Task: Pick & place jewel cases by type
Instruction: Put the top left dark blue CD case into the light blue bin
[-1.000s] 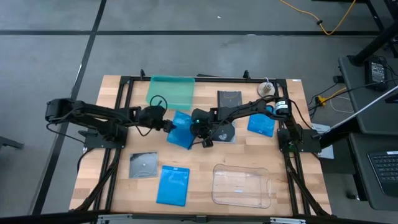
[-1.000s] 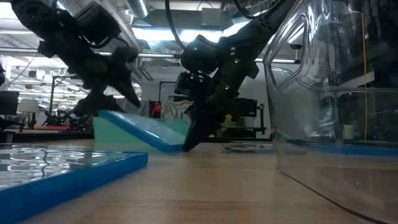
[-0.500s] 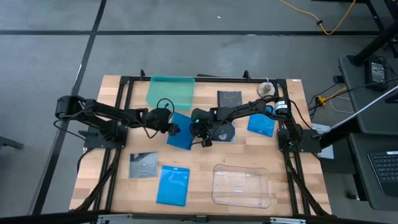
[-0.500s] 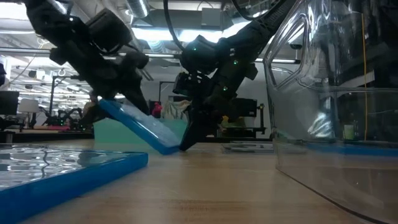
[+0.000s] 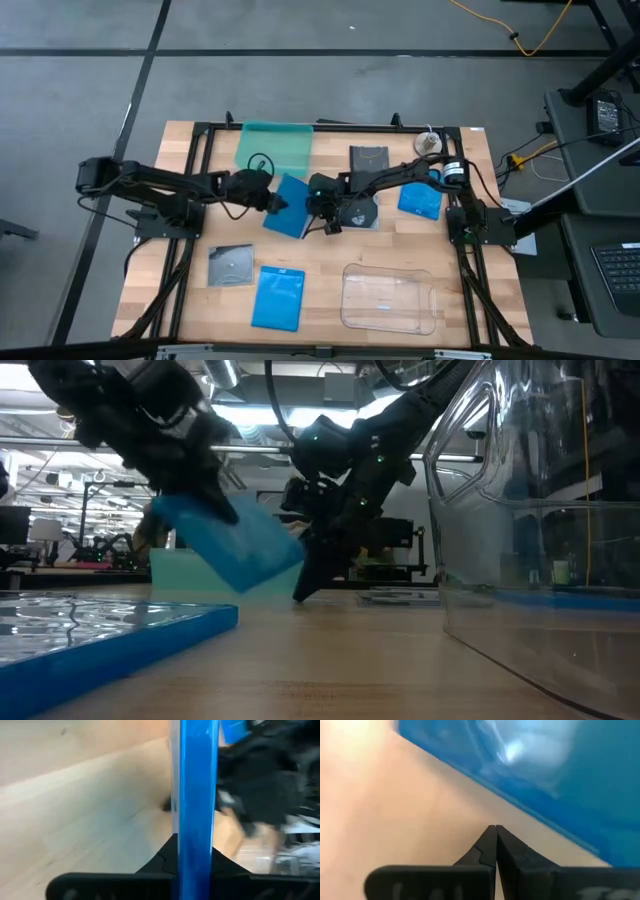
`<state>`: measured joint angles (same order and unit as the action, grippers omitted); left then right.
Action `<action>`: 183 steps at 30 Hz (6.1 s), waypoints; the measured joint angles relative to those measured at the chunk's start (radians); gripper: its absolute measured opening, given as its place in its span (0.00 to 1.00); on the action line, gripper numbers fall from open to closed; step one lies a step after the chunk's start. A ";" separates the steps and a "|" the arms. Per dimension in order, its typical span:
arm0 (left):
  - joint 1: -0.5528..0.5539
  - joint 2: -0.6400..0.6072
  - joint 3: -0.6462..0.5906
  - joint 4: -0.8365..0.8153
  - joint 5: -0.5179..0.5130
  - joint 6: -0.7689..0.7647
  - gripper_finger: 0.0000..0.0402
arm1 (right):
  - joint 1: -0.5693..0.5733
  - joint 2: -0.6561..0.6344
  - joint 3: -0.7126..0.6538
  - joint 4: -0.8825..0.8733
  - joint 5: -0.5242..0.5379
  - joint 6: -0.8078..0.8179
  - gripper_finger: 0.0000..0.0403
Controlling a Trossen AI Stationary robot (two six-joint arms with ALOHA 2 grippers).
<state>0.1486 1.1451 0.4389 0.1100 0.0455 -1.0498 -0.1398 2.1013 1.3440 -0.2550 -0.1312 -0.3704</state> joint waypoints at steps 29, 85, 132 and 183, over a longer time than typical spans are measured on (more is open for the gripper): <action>0.194 -0.287 0.478 -0.408 -0.048 0.923 0.01 | -0.050 -0.527 0.005 -0.074 0.214 0.212 0.02; -0.231 -0.124 1.011 -0.440 -0.641 2.703 0.02 | -0.033 -0.863 0.006 -0.138 0.182 0.153 0.02; -0.375 -0.191 1.011 -0.596 -0.577 1.251 0.02 | -0.032 -0.900 0.007 -0.196 0.190 0.106 0.02; -0.375 -0.264 1.010 -0.821 -0.558 0.093 0.02 | -0.032 -0.899 0.006 -0.312 0.155 0.026 0.02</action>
<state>-0.2260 0.8809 1.4487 -0.7109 -0.5128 -0.9565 -0.1722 1.2026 1.3502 -0.5669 0.0242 -0.3447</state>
